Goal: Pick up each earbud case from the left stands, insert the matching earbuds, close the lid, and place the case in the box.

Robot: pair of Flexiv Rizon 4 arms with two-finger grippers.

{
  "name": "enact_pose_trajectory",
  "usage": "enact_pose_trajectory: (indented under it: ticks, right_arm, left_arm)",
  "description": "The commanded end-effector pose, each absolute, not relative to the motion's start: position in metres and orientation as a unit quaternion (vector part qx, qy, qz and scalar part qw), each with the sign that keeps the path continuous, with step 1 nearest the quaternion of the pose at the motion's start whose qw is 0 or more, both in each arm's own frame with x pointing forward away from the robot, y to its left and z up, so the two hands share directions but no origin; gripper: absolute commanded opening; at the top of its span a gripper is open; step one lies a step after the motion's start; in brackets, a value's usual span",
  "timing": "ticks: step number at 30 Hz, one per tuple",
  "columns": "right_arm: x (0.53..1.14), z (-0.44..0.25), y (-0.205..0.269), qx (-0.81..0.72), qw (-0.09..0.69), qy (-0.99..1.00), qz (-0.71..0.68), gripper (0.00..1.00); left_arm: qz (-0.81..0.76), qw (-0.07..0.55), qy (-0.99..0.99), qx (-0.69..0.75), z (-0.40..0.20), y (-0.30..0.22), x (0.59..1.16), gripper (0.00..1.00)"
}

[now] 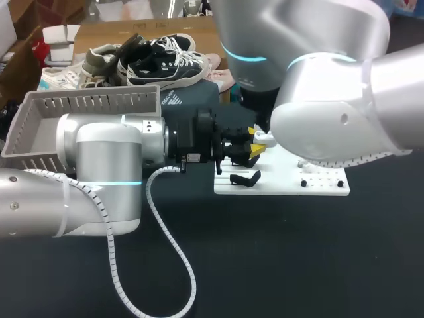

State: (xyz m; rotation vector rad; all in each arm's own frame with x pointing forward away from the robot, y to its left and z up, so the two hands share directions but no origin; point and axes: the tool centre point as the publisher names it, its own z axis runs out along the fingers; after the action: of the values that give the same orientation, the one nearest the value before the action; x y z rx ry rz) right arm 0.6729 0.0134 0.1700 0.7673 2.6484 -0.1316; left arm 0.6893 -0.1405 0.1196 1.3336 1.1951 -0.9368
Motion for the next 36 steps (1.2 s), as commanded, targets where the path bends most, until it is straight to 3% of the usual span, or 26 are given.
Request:
enact_pose_trajectory:
  ticks: [1,21,22,24,30,36]
  right_arm:
    - [0.674,0.168,0.016,0.274,0.188,0.942,-0.048,0.00]
    - [0.678,0.160,0.017,0.270,0.176,0.946,-0.039,0.00]
    - [0.678,0.160,0.017,0.267,0.175,0.947,-0.036,0.05]
    - [0.677,0.161,0.017,0.268,0.177,0.946,-0.039,0.28]
    - [0.677,0.161,0.017,0.267,0.179,0.946,-0.040,0.45]
    - [0.666,0.166,0.016,0.258,0.189,0.947,-0.034,0.47]
  left_arm:
    - [-0.393,0.533,0.500,0.558,0.119,-0.140,0.689,0.00]
    - [-0.393,0.533,0.500,0.558,0.119,-0.140,0.689,0.00]
    - [-0.393,0.533,0.500,0.558,0.119,-0.140,0.689,0.00]
    - [-0.393,0.533,0.500,0.558,0.119,-0.140,0.689,0.00]
    - [-0.393,0.533,0.500,0.558,0.119,-0.140,0.689,0.00]
    - [-0.393,0.533,0.500,0.558,0.119,-0.140,0.689,0.00]
